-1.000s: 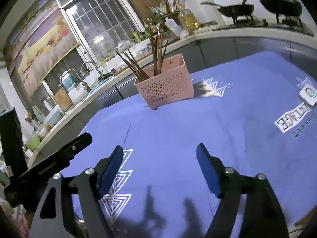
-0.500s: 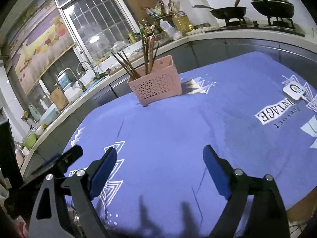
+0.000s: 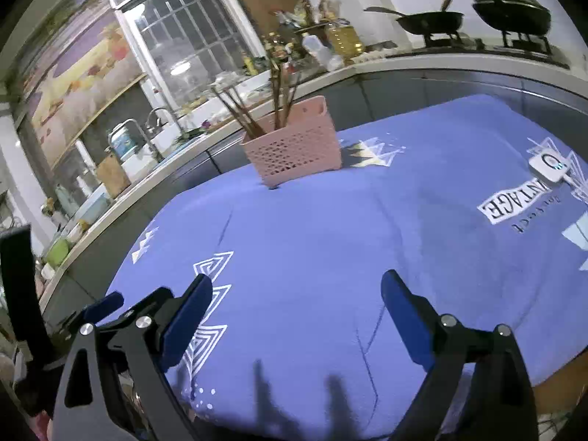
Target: Organize utensils
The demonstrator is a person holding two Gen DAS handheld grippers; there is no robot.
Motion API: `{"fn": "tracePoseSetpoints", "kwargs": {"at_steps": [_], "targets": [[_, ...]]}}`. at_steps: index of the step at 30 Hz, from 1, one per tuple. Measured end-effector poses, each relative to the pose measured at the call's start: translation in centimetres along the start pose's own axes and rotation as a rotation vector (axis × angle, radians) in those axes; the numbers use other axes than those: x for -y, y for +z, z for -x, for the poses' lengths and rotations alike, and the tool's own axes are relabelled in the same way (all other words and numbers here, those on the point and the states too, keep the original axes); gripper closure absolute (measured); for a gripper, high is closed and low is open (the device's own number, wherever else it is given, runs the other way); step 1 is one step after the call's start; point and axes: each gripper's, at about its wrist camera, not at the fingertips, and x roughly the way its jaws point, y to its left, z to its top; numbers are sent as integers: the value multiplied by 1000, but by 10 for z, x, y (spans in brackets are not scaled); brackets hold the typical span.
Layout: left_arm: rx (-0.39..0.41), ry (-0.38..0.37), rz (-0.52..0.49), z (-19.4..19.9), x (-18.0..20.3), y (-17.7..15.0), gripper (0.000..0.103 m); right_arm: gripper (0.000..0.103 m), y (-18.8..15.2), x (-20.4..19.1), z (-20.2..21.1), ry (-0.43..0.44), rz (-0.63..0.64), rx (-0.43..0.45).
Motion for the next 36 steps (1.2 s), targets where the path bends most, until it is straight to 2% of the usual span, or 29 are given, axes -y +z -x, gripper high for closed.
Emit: {"fn": "tracePoseSetpoints", "kwargs": {"at_steps": [6,10,13,17,21,24,32,36], "targets": [[18,-19,27,2,-5,6,6,11,0,-1,-3,11,6,-16],[54,6,10,7,-4,15,6,11,3,-7,-3,5,46,-2],[87,63,-40,9,1,25,6,11,11,-13,-1,-12,82,45],[138,122,-39,17,1,42,6,11,27,-24,-1,-5,107,94],[205,155,-37,30,0,57,6,11,45,-31,7,7,124,160],[236,151,-24,38,-1,66,6,10,50,-35,14,6,132,205],[220,145,-15,40,-2,65,6,10,45,-34,28,-5,112,256],[221,164,-14,41,-3,61,6,10,43,-36,29,-2,109,253]]}}
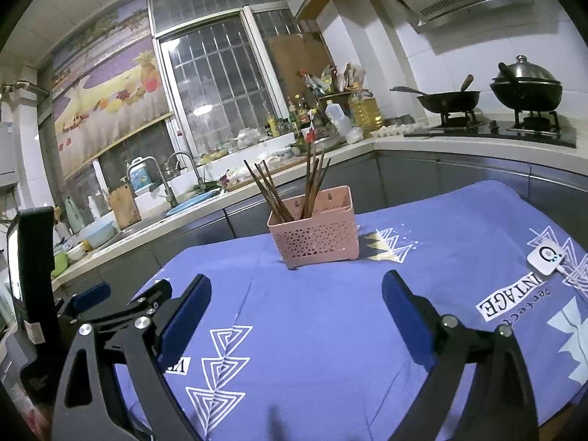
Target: Organize utensils
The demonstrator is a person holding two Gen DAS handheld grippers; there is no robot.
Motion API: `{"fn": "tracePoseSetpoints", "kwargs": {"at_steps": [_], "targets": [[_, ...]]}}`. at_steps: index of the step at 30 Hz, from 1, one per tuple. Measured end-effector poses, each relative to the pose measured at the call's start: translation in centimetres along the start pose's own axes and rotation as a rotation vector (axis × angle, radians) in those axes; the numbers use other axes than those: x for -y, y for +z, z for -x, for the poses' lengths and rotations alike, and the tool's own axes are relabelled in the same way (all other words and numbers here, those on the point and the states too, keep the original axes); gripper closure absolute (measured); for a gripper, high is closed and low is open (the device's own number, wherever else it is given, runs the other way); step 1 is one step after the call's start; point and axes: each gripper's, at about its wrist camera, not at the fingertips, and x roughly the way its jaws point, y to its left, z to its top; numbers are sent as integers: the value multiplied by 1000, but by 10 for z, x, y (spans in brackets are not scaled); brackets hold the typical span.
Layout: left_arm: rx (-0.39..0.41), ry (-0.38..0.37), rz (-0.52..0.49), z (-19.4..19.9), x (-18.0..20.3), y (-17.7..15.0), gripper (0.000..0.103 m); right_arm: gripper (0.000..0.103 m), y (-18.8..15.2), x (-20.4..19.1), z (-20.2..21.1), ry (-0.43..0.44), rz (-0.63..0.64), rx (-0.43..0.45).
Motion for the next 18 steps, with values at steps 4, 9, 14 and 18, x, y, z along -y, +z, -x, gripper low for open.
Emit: {"fn": "tracePoseSetpoints", "kwargs": {"at_steps": [4,9,14,18], "targets": [[3,1,6,2,-1,-2,6,10,-3,-2,0,-3,1,-7],[17,-3,21,8,-4,-4,6,10,-7,-2,1,-1,-4,-16],[33,-16,33,11,-7,-6,6,10,-7,-3,1,-1,-2,-14],[35,-16,32,13,-7,-8,6,10,-10,-5,2,4,0,-16]]}}
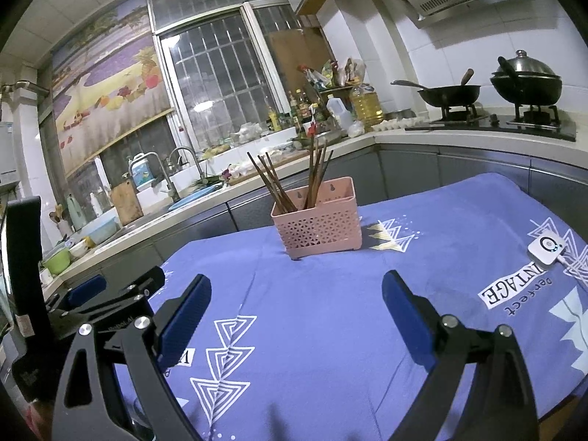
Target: Organize utensils
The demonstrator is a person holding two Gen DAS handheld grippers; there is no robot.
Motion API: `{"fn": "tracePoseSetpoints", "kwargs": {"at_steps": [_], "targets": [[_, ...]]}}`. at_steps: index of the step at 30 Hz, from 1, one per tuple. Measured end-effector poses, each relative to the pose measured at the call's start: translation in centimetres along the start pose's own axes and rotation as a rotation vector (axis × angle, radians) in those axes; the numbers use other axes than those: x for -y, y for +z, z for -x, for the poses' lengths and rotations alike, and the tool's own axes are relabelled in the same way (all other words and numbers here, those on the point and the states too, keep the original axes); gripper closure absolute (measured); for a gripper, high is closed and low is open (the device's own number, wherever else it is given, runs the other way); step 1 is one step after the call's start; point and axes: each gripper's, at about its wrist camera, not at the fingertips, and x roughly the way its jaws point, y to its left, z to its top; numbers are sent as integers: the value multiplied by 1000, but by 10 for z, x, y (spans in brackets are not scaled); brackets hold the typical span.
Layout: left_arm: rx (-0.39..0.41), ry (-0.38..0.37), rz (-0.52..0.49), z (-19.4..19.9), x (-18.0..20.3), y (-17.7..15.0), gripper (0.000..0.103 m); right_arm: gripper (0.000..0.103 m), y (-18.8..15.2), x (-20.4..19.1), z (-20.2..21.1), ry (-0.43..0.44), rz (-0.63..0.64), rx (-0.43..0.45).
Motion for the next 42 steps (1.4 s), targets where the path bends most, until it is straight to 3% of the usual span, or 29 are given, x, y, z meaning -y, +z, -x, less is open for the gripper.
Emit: {"fn": "tracePoseSetpoints", "kwargs": {"at_steps": [26,42], "targets": [[4,-12,-13,10,2,-5,6,10,-5,-5,5,6,7,-1],[-28,11,-9,-4,-1,-8,6,10,-5,-6,6,8,1,-7]]}}
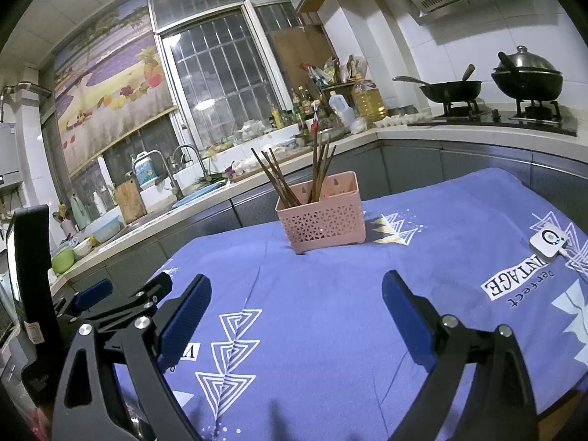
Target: Organize utensils
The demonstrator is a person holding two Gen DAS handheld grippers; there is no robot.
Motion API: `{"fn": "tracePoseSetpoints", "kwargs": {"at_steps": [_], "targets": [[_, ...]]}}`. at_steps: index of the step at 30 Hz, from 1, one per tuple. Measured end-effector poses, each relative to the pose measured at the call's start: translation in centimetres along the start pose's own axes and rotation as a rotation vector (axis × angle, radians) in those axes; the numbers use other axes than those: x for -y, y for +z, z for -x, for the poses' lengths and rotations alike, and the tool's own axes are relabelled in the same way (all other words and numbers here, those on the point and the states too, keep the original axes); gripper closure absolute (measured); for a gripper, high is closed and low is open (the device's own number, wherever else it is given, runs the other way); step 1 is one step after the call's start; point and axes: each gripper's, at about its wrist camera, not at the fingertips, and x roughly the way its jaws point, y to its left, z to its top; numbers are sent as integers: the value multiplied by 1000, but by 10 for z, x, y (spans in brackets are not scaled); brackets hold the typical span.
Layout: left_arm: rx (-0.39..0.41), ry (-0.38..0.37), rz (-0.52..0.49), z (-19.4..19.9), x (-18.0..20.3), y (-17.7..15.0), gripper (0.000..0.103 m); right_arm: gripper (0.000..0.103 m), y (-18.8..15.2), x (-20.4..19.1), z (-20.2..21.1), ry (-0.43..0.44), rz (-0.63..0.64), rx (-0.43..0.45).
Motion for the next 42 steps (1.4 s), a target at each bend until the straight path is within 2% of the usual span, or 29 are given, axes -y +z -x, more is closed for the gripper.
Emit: {"fn": "tracePoseSetpoints", "kwargs": {"at_steps": [26,42], "targets": [[-38,-2,-19,-13,1,-16,6,10,-5,-5,3,0,-3,-6],[-20,-1,-29,-12,3,-18,6,10,-5,-6,5,-2,-6,-8]]}}
